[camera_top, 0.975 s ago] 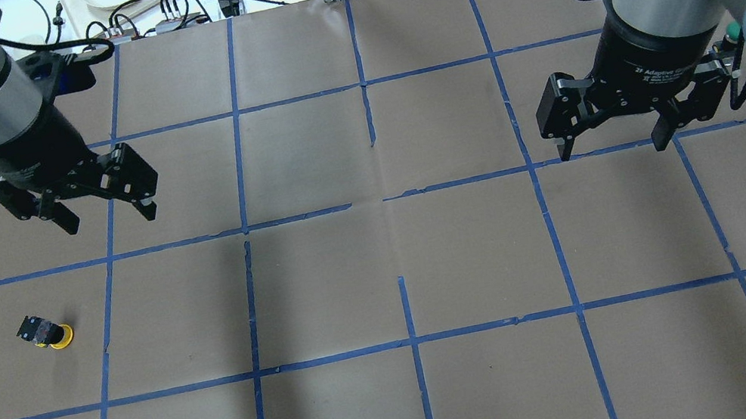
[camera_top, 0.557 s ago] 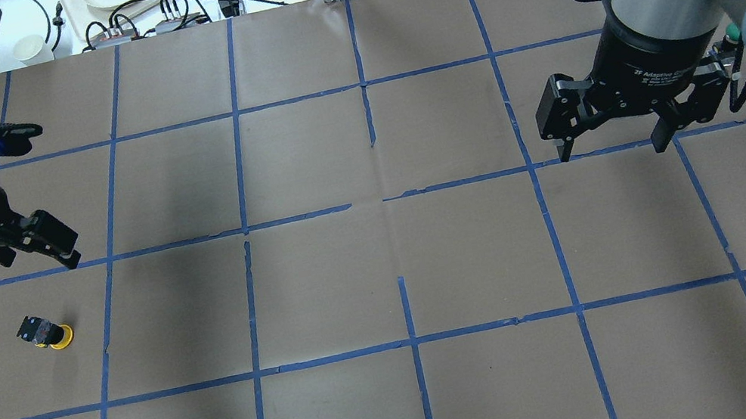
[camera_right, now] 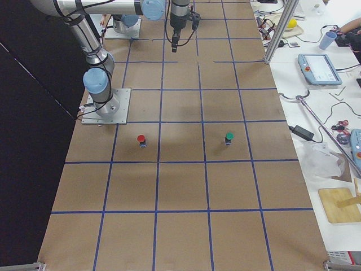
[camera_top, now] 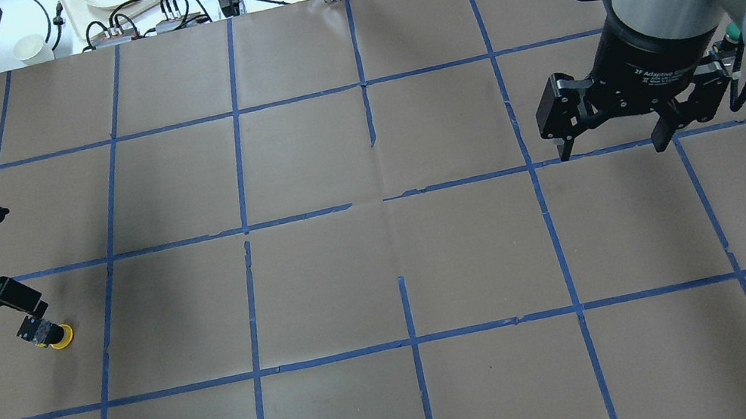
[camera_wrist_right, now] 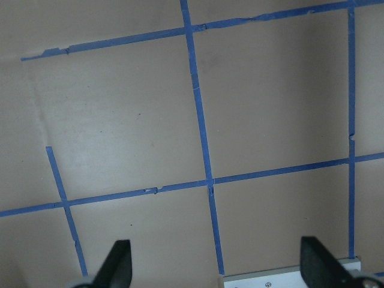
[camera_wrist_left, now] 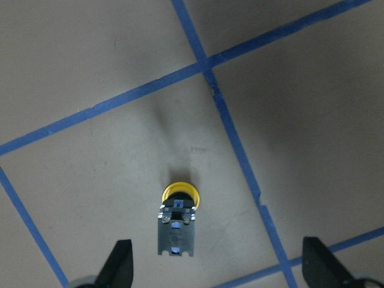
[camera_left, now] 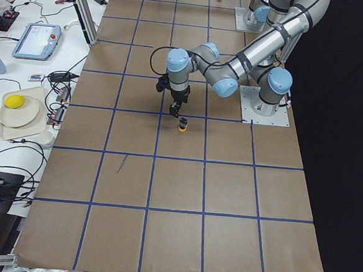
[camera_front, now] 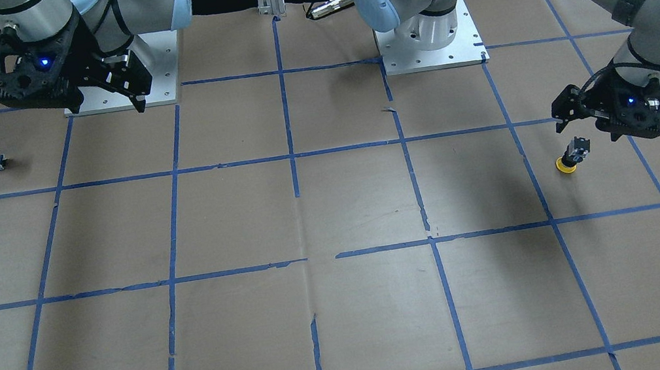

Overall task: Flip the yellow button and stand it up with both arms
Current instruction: 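Close the left gripper on the yellow button's base and lift it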

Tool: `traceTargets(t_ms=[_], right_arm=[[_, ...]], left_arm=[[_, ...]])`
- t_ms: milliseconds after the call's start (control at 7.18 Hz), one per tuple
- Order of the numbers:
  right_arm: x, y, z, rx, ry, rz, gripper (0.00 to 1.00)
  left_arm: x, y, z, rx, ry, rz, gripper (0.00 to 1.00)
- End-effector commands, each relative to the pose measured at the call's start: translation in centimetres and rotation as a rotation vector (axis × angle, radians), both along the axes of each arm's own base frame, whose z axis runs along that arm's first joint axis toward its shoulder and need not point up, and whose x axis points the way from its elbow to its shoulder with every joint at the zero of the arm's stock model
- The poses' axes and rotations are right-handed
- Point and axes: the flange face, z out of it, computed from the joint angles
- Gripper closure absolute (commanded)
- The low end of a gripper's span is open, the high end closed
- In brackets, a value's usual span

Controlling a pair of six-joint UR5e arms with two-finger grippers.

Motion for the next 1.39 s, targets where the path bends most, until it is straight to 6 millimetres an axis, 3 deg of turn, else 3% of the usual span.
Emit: traceTargets(t_ms=[0,557,975,1254], right_arm=[[0.0,-0.1,0.0,-0.005,0.0,0.0,0.0],[0.0,-0.2,0.0,-0.007,0.0,-0.003,0.0],[0.0,-0.3,-0.1,-0.007,-0.001,-0.003,0.0],[0.0,-0.4,-0.2,-0.007,-0.001,-0.005,0.0]], left_arm=[[1.5,0.2,-2.4,0.012,0.029,-0.056,0.01],[1.4,0.2,-5.0,-0.006,0.014,-0.087,0.12],[1.4,0.4,-5.2,0.025,-0.015,-0.102,0.63],[1.3,0.1,-4.8,0.022,-0.016,-0.102,0.77]])
